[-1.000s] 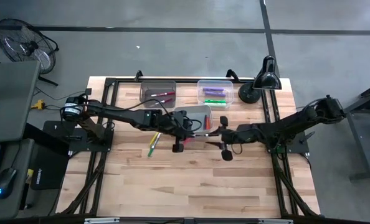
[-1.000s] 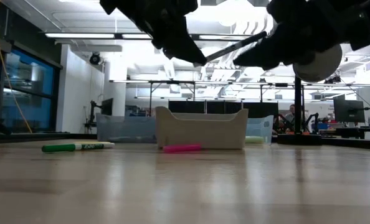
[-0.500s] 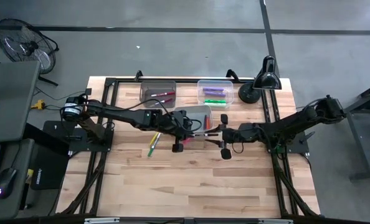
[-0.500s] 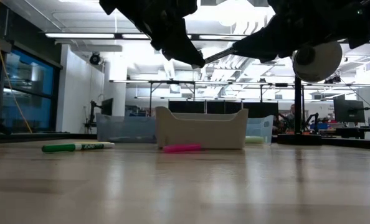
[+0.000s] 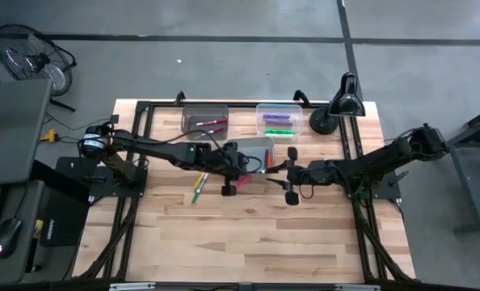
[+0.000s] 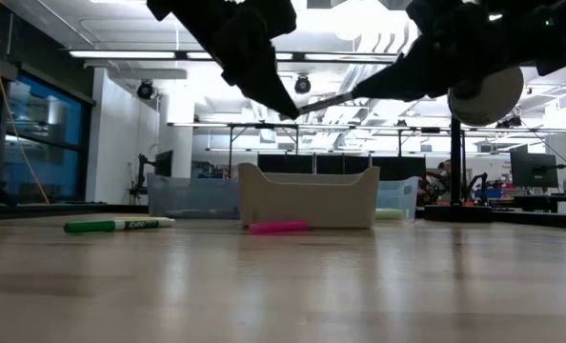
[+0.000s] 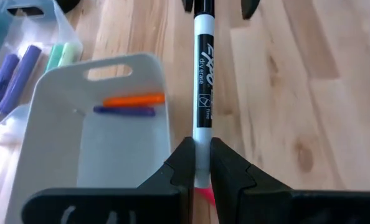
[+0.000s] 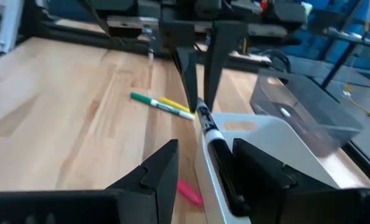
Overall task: Pick & Place Markers
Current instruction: Put the black marker into the black bin
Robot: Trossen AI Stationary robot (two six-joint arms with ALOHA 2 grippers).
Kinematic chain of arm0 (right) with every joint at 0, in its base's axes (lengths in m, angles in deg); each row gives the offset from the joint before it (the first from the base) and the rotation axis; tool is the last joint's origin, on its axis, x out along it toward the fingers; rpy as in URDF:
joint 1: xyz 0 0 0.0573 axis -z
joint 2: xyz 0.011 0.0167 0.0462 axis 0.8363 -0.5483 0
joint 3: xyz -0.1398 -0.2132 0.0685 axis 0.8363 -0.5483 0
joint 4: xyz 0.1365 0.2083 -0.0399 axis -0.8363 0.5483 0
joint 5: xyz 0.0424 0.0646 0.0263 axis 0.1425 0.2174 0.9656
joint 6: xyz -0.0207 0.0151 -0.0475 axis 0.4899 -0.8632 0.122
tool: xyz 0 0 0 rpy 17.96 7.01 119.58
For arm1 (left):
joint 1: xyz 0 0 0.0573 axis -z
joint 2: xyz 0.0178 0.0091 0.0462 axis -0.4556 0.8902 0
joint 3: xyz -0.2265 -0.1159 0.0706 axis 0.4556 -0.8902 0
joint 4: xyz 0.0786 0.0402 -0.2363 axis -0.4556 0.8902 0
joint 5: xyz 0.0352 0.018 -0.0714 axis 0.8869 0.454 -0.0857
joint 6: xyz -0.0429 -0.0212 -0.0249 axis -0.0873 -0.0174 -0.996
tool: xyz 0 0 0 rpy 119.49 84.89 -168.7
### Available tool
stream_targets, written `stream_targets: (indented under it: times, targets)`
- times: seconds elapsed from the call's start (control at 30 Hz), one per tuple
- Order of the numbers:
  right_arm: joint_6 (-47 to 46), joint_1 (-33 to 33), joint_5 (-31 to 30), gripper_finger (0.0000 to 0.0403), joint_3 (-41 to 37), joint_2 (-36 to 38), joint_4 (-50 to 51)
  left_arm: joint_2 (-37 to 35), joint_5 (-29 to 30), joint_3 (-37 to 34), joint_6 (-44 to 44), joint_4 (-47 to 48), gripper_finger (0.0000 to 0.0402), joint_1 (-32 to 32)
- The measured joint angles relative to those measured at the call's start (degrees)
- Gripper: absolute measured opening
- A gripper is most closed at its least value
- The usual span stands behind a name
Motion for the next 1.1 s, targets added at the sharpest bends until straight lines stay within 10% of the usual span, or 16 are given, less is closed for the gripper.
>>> stream_targets:
  times: [0.33, 1.1]
  targets:
    - [-4.42, 0.04, -8.23, 0.0139, 0.02, 0.03, 6.81, -2.95, 7.37, -0.04, 0.04, 7.91, 0.0026, -2.84]
    - [-9.57, -0.02, -3.22, 0.0139, 0.02, 0.04, 15.45, -7.21, 15.95, -0.07, 7.98, 24.18, 0.0026, -25.45]
